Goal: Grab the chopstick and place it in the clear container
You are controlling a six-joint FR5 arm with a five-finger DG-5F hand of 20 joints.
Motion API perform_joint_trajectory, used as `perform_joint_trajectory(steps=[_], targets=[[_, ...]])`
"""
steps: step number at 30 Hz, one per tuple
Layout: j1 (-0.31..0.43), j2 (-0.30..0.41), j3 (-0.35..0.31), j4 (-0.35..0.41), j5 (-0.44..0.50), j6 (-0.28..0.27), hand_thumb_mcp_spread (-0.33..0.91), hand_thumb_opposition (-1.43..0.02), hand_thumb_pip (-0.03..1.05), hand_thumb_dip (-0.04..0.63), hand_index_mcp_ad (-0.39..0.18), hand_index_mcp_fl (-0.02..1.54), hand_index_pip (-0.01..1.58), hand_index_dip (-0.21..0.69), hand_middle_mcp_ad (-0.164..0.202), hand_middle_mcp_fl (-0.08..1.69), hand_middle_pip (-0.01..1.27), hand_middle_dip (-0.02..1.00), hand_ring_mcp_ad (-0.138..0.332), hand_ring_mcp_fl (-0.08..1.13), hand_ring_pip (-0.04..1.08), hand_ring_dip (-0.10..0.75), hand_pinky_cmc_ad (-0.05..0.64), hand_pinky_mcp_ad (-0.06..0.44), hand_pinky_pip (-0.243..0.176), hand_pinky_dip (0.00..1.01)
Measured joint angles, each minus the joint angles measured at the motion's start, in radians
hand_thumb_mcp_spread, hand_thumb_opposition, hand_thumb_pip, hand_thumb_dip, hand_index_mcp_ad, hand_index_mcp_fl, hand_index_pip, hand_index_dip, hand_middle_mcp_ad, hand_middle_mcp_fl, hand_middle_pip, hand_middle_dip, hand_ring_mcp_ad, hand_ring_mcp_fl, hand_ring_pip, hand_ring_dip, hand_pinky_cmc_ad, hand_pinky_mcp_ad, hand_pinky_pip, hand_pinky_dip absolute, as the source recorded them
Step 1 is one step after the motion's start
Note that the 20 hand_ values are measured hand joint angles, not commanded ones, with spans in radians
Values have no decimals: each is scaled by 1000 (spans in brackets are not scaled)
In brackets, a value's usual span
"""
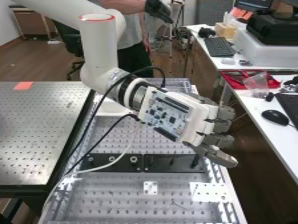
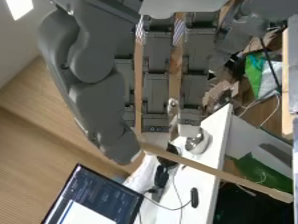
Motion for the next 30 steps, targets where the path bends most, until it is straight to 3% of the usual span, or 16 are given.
perform_joint_trajectory(steps=[7,13,21,24,30], targets=[[6,54,1,-65,-8,-14,628,-988,581,269,-162,691,1264,-51,-37,941,632,620,75,864,79,531,370,86,21,176],[45,101,-45,-93,8,25,628,-988,581,269,-161,691,1264,-51,-35,941,632,620,73,864,82,527,370,82,31,180],[161,171,-121,-114,144,63,632,-1000,581,269,-161,695,1265,-51,-33,953,635,620,73,869,82,527,363,87,33,180],[217,184,-135,-141,216,93,632,-1000,581,269,-161,696,1265,-51,-37,953,632,620,75,873,82,531,363,84,30,180],[335,181,-132,-258,354,224,632,-1000,581,269,-161,695,1265,-51,-30,955,632,620,73,873,82,531,363,82,33,180]])
